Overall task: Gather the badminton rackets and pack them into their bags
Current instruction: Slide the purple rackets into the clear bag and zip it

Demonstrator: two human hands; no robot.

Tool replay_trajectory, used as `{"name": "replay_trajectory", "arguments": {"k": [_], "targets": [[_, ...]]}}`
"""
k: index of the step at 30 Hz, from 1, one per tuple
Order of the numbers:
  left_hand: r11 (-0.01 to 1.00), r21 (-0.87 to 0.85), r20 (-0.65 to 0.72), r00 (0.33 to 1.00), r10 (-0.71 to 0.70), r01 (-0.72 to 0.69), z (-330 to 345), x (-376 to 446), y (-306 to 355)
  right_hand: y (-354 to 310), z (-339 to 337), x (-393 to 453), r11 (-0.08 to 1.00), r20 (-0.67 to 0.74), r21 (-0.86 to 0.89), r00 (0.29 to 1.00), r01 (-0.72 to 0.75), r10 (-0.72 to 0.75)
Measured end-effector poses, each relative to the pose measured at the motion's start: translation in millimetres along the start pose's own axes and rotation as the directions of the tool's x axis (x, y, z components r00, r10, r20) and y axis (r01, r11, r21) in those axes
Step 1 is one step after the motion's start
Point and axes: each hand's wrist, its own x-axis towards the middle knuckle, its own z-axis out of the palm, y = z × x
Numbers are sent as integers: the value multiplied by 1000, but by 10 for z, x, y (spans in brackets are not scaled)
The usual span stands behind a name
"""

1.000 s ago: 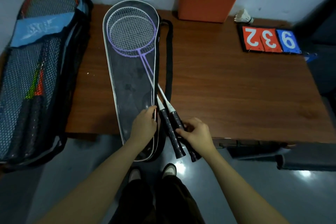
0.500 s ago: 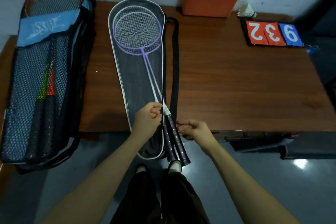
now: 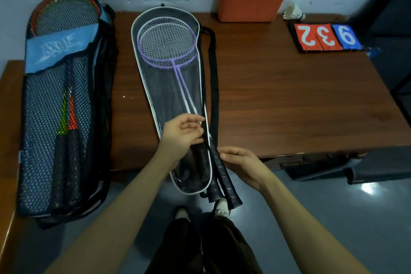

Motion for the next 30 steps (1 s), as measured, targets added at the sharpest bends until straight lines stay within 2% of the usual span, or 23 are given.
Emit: {"name": "replay_trajectory", "arguments": {"k": [5, 12, 20, 22, 25, 27, 30], "targets": [[1000, -31, 5, 1000, 3, -3, -74, 1, 119, -2, 144, -3, 982, 101, 186, 995, -23, 4], [997, -80, 5, 1000, -15, 15, -40, -8, 234, -76, 247, -9, 944, 39, 322, 996, 63, -80], [991, -112, -63, 996, 63, -70, 37, 19, 469, -325, 423, -225, 957, -14, 228, 983, 179, -181], [987, -144, -69, 996, 63, -73, 34, 36, 504, -296, 430, -336, 941, -16, 270, 978, 204, -207], [980, -188, -74, 995, 60, -73, 48, 54, 519, -228, 404, -514, 898, 34, 374, 964, 232, -263], [976, -204, -84, 995, 59, -75, 58, 47, 527, -190, 390, -614, 865, 121, 450, 944, 223, -307], [968, -237, -100, 993, 56, -79, 63, 29, 584, -181, 404, -718, 853, 211, 464, 906, 238, -368]]}}
